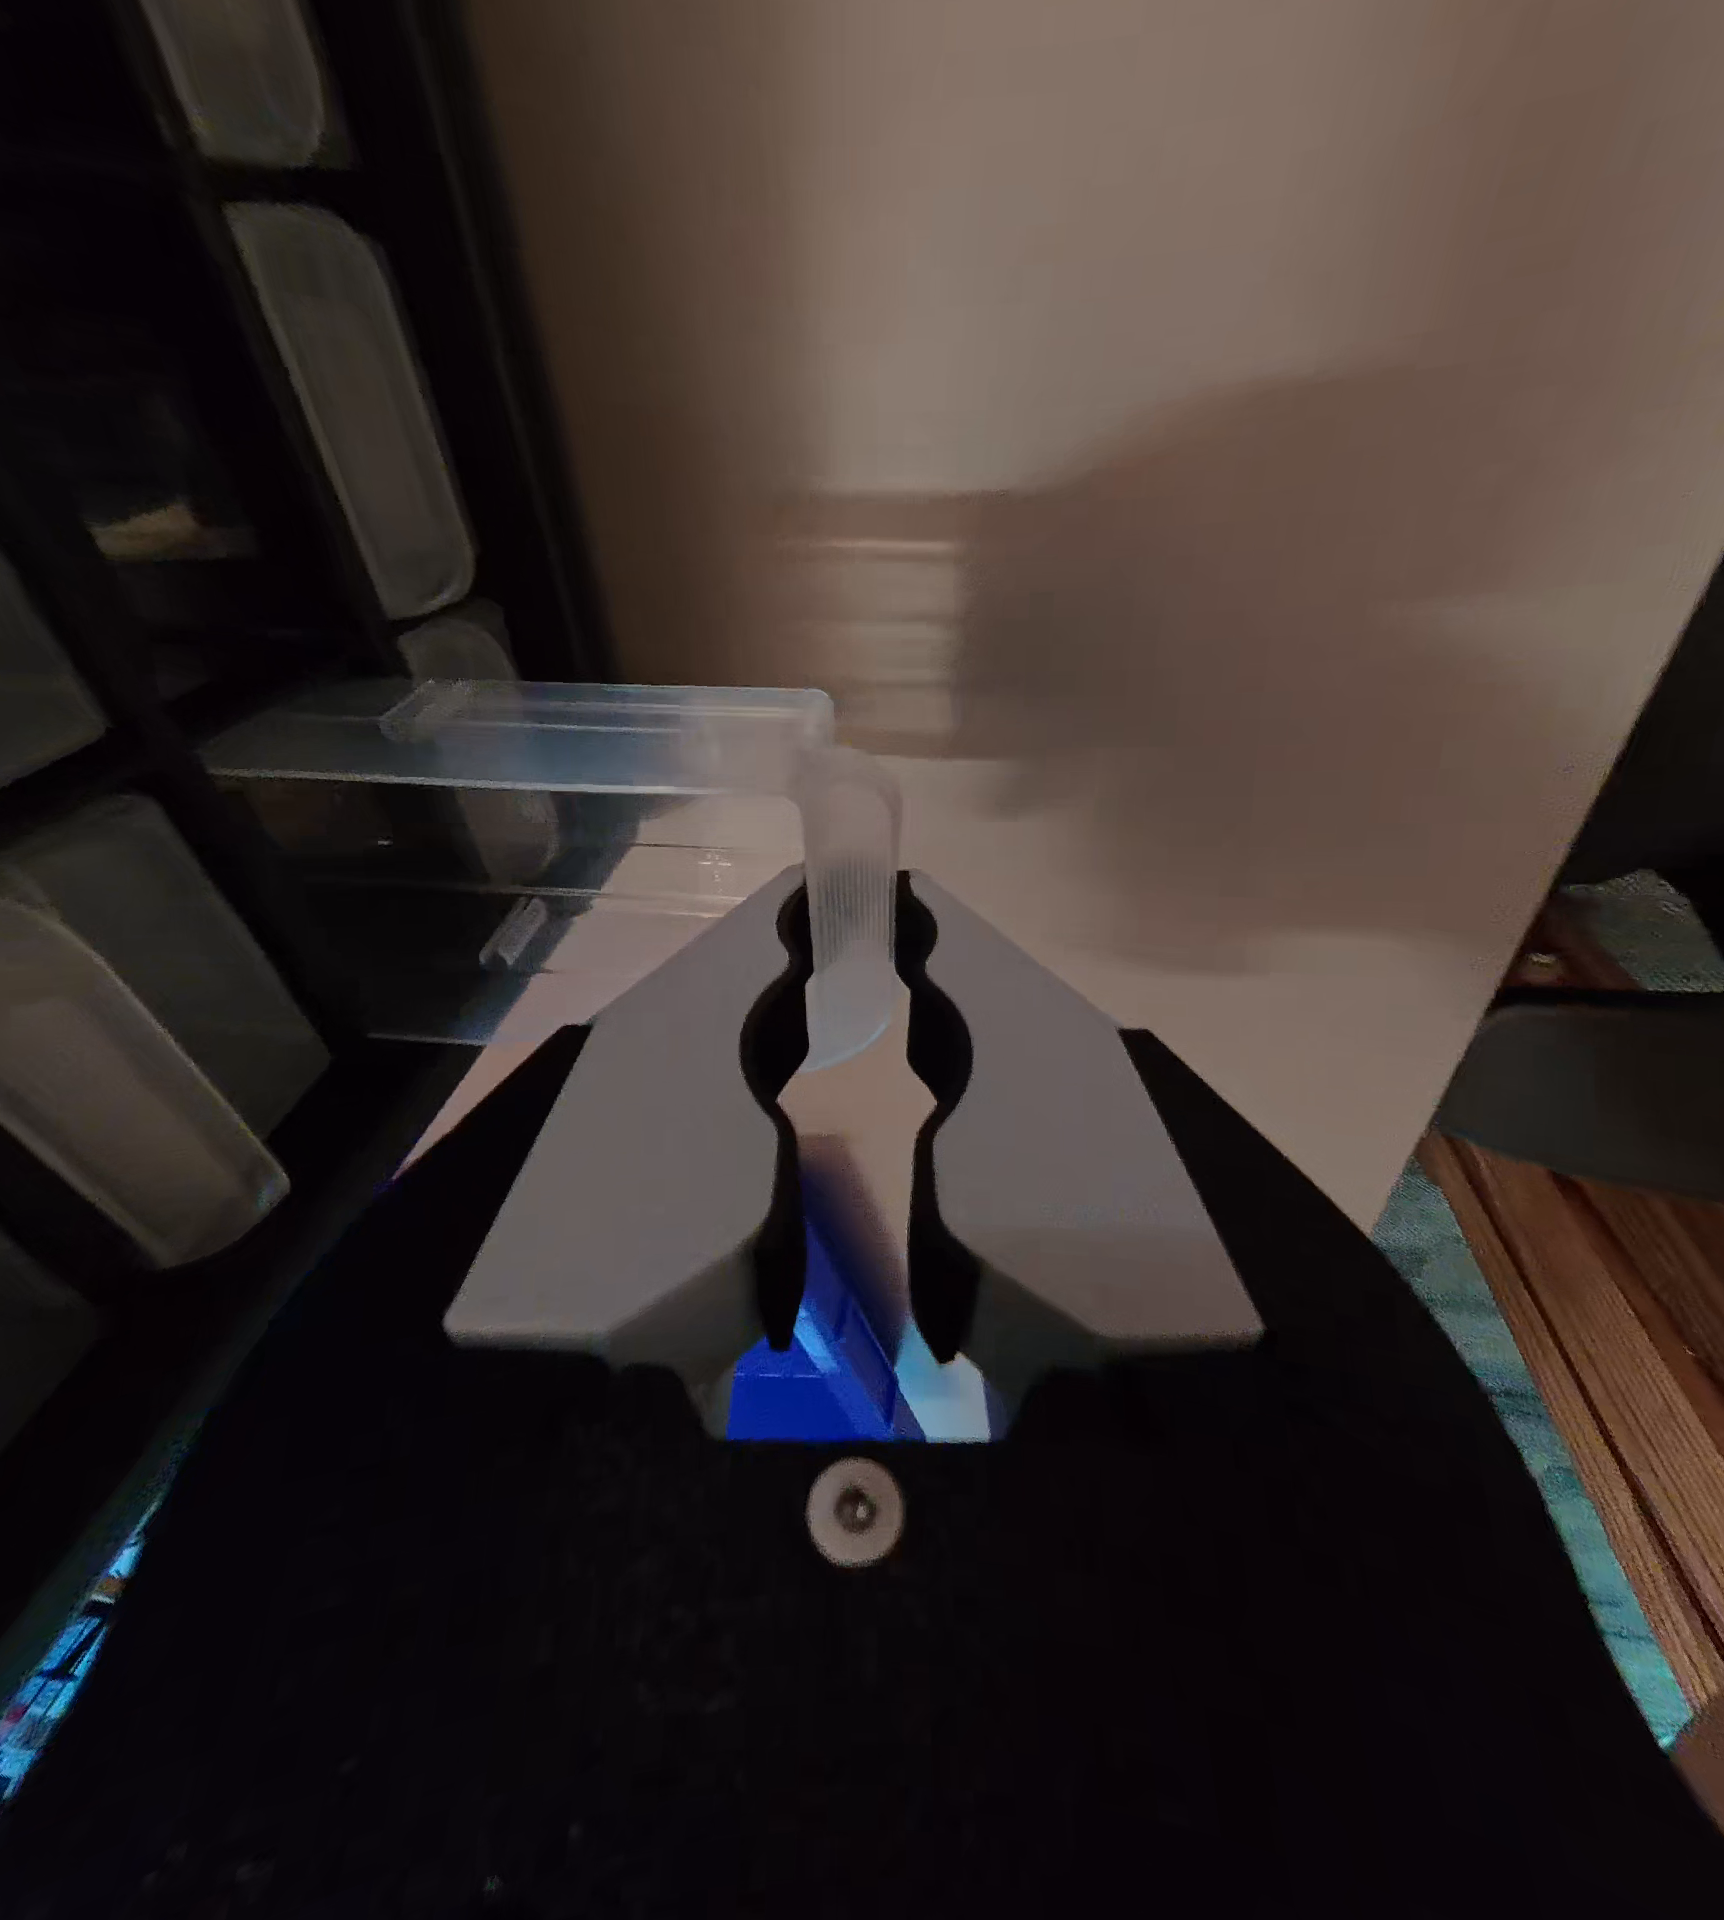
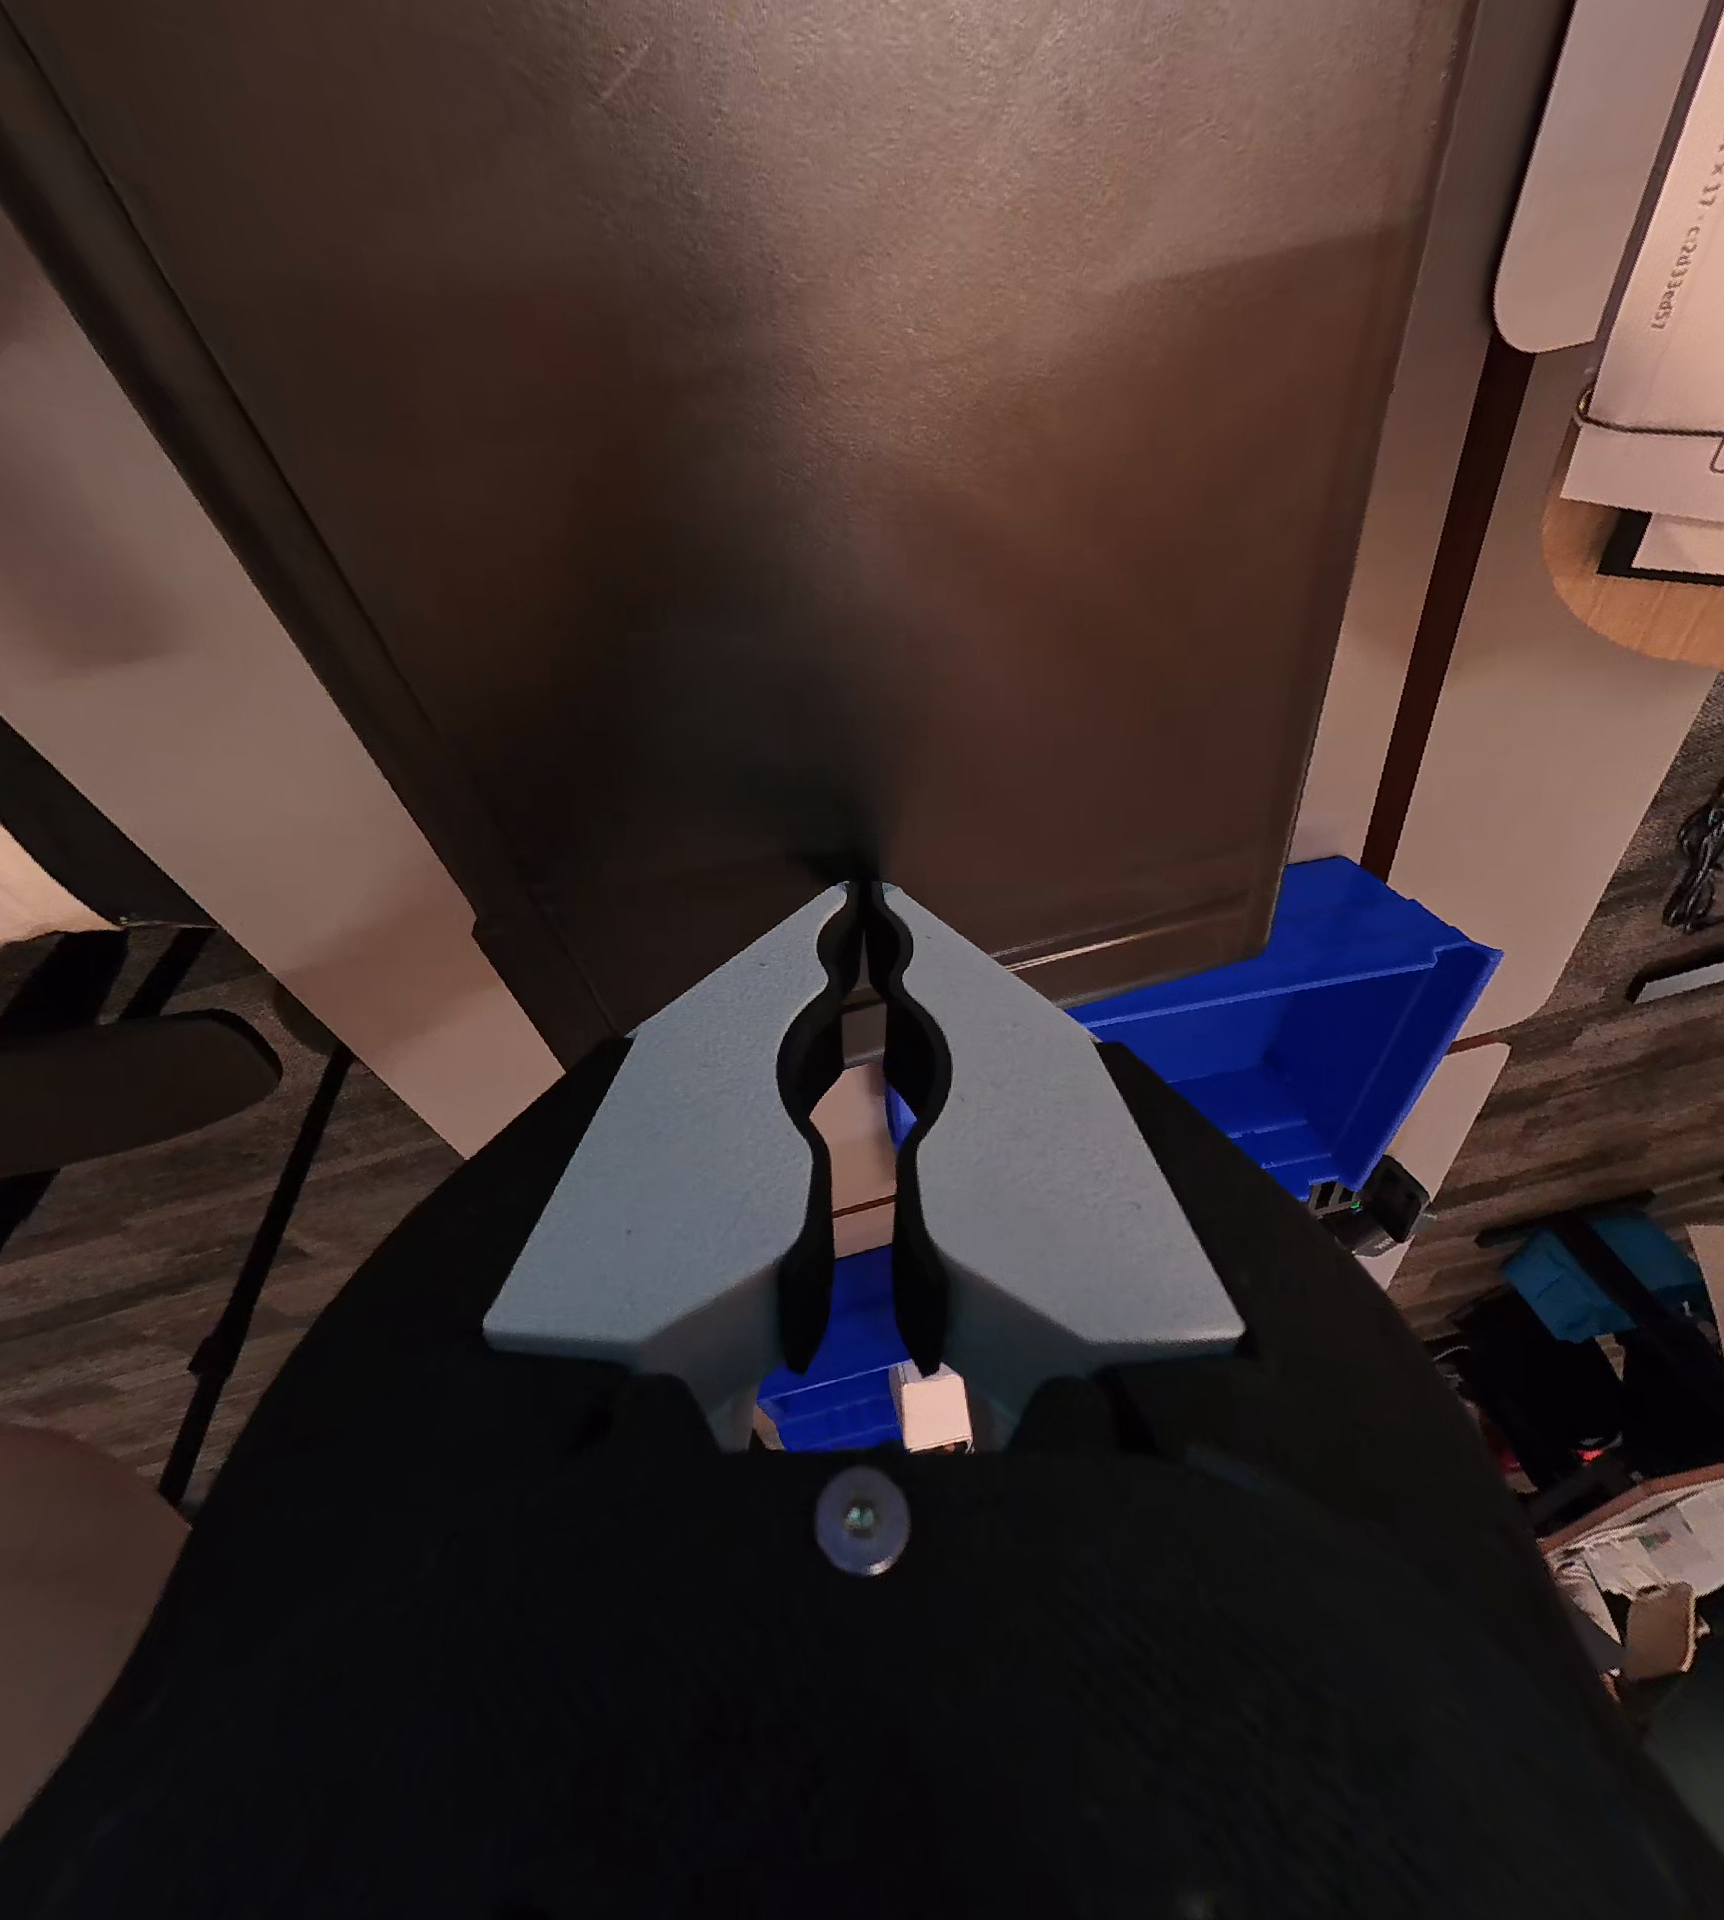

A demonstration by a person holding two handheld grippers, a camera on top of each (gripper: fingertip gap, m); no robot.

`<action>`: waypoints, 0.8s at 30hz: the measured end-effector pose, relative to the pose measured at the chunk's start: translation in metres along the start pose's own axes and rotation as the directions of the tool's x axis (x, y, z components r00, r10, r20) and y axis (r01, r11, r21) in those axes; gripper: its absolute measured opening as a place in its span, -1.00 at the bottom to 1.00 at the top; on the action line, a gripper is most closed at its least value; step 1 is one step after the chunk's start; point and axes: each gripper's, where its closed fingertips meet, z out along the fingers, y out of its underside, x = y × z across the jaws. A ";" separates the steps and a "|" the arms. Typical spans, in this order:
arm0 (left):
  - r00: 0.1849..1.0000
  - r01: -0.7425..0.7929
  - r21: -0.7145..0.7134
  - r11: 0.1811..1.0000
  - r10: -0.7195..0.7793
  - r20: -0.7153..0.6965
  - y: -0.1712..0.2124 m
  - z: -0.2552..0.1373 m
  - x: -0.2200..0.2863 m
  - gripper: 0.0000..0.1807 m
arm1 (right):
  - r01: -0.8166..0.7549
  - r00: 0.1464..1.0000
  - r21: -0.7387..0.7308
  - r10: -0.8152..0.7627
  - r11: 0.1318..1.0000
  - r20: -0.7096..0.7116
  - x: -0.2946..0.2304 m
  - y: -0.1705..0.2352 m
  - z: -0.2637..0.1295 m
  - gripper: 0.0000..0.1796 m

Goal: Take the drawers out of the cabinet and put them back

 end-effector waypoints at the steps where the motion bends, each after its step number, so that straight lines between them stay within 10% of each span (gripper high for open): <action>1: 1.000 0.002 0.013 1.000 -0.002 0.007 0.000 0.001 -0.002 -0.88 | 0.001 1.000 0.001 -0.001 1.000 0.000 0.000 0.000 0.000 -1.00; 24: 0.894 -0.005 0.115 0.993 -0.047 0.447 -0.006 0.005 -0.086 -0.84 | 0.043 0.999 -0.074 -0.045 0.996 -0.027 0.000 0.000 0.000 -1.00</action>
